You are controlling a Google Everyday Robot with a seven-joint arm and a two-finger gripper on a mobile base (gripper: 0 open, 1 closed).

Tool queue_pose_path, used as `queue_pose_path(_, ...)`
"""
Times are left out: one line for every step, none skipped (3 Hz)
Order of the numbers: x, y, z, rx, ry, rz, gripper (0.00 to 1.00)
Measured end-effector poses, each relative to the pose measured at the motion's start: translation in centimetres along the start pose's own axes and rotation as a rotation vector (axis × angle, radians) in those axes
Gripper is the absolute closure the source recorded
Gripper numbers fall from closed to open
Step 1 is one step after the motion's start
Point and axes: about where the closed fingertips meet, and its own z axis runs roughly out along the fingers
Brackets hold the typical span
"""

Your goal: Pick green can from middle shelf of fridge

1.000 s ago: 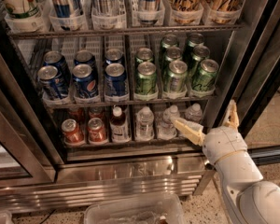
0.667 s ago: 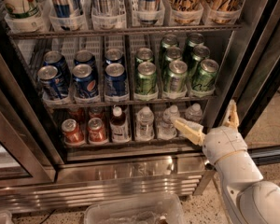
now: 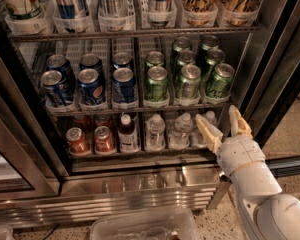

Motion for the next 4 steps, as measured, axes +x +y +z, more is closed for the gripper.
queue_pose_path(0.0,0.0,0.0,0.000,0.000,0.000,0.26)
queue_pose_path(-0.1,-0.4,0.4,0.007,0.000,0.007,0.27)
queue_pose_path(-0.2,-1.0,1.2,0.015,0.000,0.023,0.26)
queue_pose_path(0.0,-1.6,2.3,0.018,0.009,0.033,0.26)
